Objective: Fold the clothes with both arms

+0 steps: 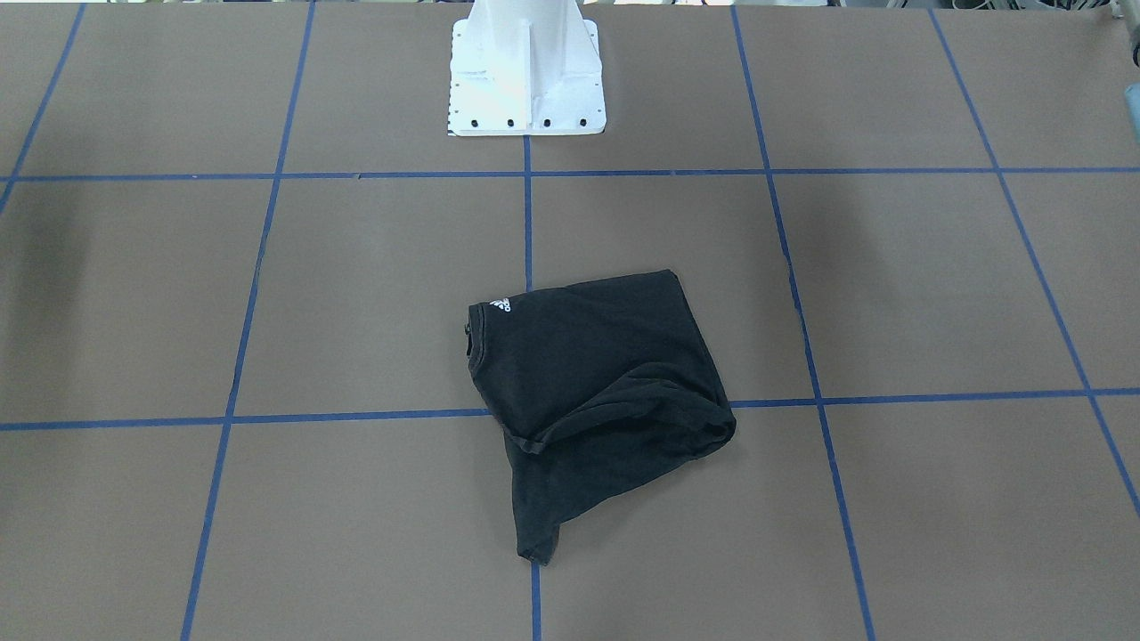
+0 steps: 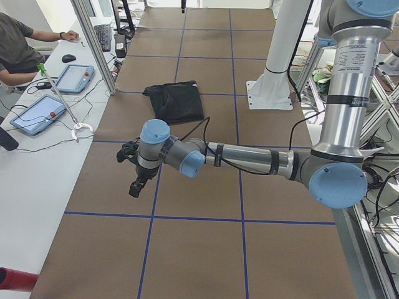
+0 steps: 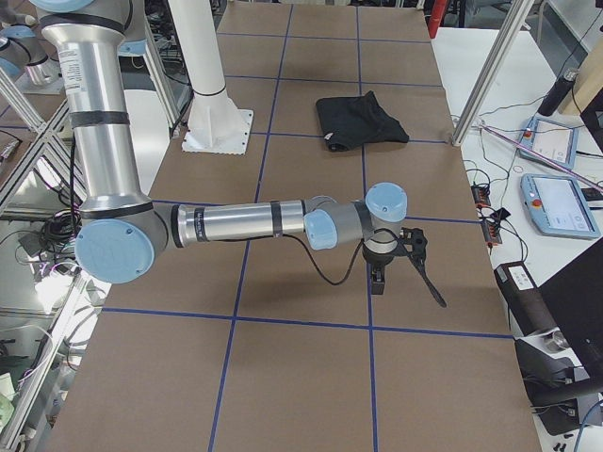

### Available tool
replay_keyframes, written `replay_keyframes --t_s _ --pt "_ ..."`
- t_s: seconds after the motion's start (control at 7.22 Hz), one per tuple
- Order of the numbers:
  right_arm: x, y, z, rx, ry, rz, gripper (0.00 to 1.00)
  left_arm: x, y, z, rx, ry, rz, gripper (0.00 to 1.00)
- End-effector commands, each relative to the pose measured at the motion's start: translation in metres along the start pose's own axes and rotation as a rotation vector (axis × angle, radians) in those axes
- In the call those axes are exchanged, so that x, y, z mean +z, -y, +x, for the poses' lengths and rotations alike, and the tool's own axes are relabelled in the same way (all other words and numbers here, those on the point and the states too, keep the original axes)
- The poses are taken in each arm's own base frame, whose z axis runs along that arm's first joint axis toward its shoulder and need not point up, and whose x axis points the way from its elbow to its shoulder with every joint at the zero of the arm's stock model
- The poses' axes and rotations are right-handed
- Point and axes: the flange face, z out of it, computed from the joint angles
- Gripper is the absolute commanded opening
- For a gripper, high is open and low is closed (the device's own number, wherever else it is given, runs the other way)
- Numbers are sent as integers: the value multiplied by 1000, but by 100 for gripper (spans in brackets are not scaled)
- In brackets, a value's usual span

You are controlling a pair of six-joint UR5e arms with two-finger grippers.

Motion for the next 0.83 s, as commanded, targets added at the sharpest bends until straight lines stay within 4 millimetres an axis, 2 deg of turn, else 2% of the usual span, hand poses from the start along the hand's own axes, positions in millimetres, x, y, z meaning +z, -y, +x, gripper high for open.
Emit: replay_keyframes --t_s 0.0,0.14,0.28,0.42,0.55,0.69 --pt "-2 -47 25 56 40 -38 100 -12 -23 4 -65 -29 -197 100" --pt "9 -71 43 61 32 -66 100 -3 -33 0 -102 -58 -241 100" --pt "19 -88 59 -15 18 -90 100 4 -44 5 -129 -137 -249 100" --pt "25 -92 69 -94 11 -118 100 7 -51 5 -137 -148 -256 100" --pt "21 -92 81 -167 9 -152 100 10 -58 4 -143 -152 -263 100" --pt "15 -93 85 -192 12 -168 100 17 -76 2 -154 -158 -279 100"
